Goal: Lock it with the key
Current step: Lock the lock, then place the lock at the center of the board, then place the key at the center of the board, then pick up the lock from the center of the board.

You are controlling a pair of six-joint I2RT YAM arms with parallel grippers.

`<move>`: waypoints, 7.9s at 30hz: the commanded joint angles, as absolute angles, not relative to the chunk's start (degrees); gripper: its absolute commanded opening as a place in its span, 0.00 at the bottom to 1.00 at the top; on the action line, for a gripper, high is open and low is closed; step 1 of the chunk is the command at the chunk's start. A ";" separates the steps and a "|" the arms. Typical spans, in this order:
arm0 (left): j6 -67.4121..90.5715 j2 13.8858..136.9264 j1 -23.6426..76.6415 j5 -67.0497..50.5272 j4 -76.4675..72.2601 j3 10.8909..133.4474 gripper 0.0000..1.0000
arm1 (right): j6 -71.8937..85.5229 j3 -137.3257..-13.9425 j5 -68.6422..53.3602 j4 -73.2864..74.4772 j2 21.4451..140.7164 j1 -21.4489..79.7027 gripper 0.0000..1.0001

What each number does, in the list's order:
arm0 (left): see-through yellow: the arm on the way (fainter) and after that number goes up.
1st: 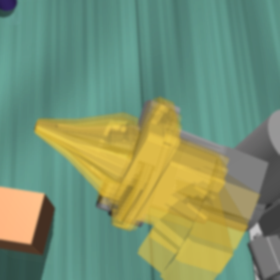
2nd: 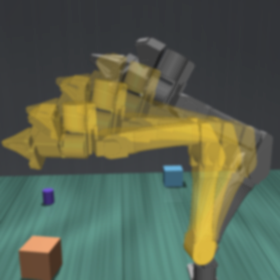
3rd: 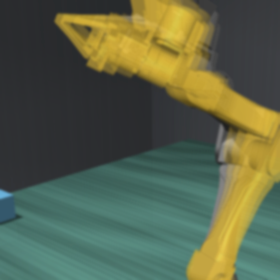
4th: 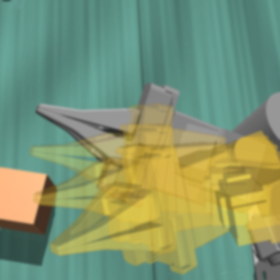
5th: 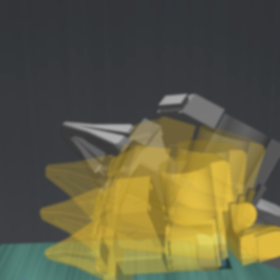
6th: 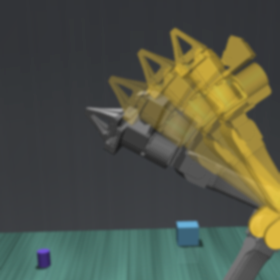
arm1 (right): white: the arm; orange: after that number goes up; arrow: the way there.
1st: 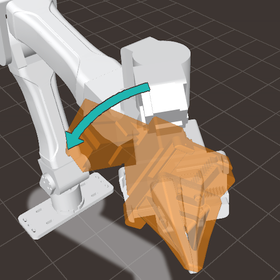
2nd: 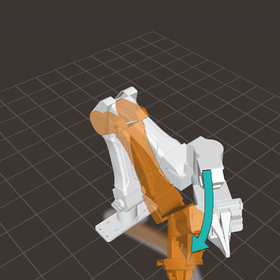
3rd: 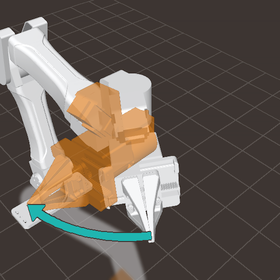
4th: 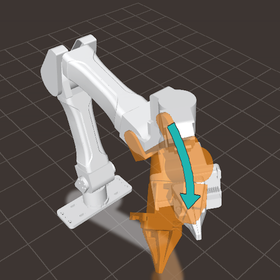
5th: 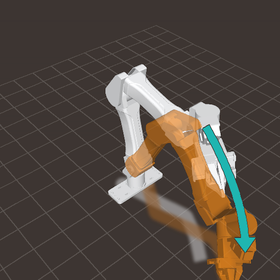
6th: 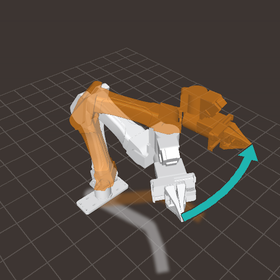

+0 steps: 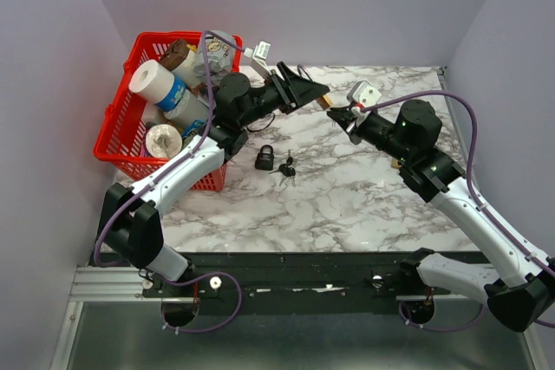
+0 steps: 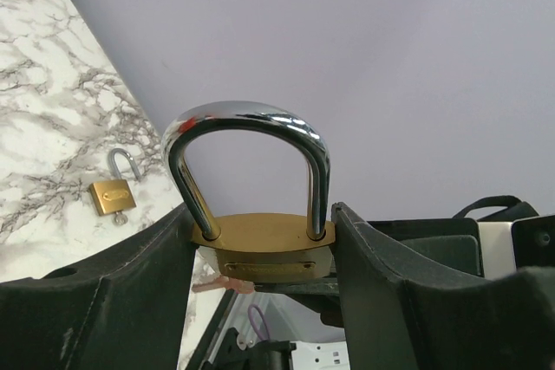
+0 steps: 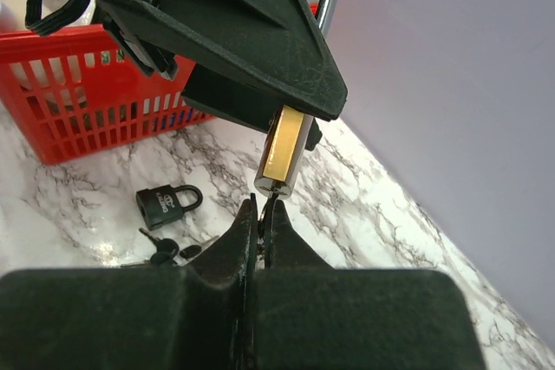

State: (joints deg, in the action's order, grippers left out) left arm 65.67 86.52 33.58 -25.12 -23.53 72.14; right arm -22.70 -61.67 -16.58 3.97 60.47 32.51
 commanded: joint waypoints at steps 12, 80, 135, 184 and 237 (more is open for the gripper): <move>66.27 88.07 31.65 -14.41 -22.50 79.80 0.00 | -14.07 -60.12 -9.95 7.81 59.86 32.52 0.01; 46.76 126.83 45.53 5.09 35.59 95.54 0.51 | 19.34 -39.73 -5.10 15.91 54.75 21.01 0.01; 10.63 85.25 29.80 -25.40 31.99 98.79 0.89 | 17.67 -57.83 -19.77 14.59 100.10 15.03 0.01; 15.38 85.34 28.04 -25.93 30.06 96.86 0.88 | 17.93 -57.57 -20.39 22.50 103.10 21.09 0.01; 14.94 82.79 23.47 -23.99 30.32 96.24 0.95 | 13.97 -66.97 7.20 38.33 93.23 -9.40 0.98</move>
